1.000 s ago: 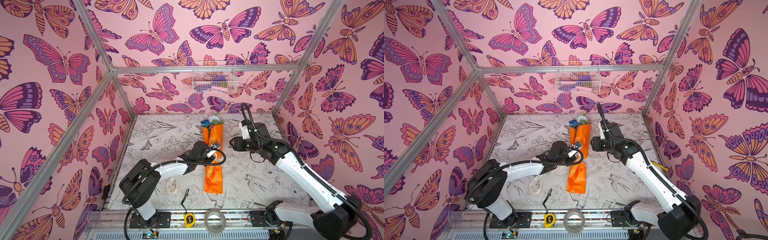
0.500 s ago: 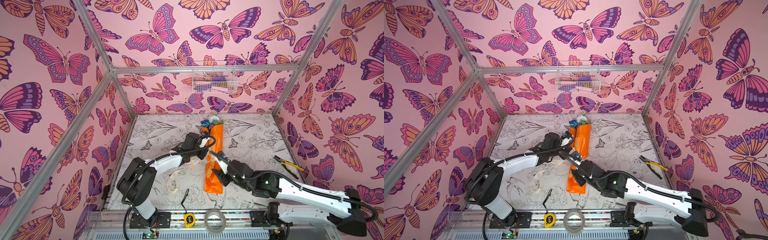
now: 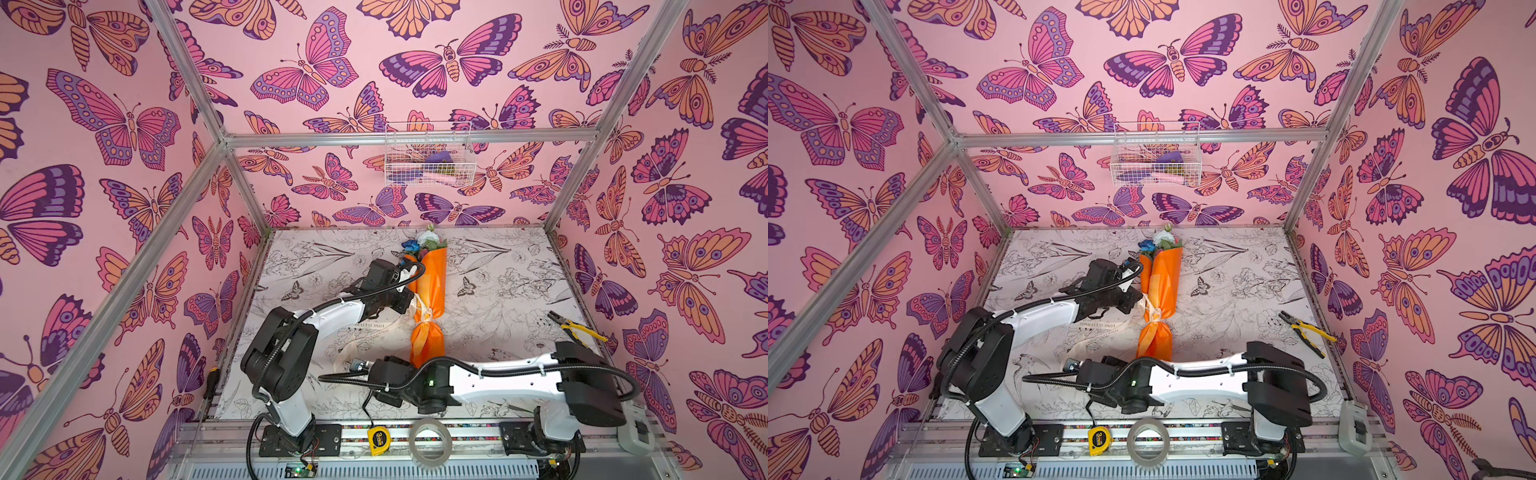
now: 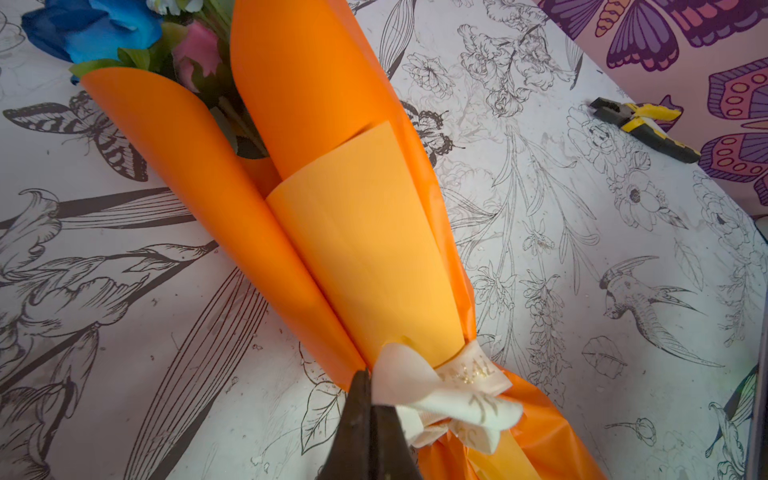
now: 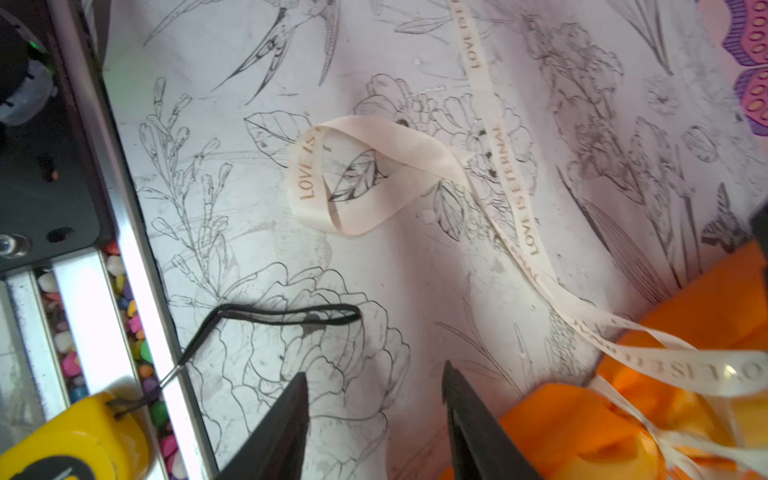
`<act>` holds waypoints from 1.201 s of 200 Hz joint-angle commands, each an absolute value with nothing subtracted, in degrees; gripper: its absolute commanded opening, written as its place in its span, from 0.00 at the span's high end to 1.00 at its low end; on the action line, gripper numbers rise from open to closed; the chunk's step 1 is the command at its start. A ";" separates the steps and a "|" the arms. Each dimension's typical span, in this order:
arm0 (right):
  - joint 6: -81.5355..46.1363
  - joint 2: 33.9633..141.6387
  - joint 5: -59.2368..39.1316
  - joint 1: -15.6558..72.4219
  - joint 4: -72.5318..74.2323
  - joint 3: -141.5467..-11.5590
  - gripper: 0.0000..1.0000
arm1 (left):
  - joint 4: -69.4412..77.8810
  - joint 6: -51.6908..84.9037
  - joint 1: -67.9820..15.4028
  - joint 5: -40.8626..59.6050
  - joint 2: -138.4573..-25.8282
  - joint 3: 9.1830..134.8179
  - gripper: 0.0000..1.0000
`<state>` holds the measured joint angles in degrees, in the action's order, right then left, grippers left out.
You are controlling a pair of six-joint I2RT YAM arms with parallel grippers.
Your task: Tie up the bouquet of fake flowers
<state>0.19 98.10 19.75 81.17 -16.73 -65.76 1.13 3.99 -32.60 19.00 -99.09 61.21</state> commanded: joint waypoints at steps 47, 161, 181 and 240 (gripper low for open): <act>7.47 111.78 13.22 81.39 -17.03 -77.47 0.40 | -0.40 5.98 -31.81 22.37 -101.00 62.80 1.00; 8.88 123.01 8.68 78.44 -20.25 -87.18 0.41 | -0.27 4.84 -31.67 22.16 -100.31 62.14 1.00; 8.53 123.16 7.63 78.48 -21.37 -87.54 0.64 | -0.21 4.54 -31.73 22.11 -100.11 61.97 1.00; 1.16 110.75 15.46 78.47 -21.58 -79.34 1.00 | 1.32 3.46 -31.64 21.00 -98.38 60.32 1.00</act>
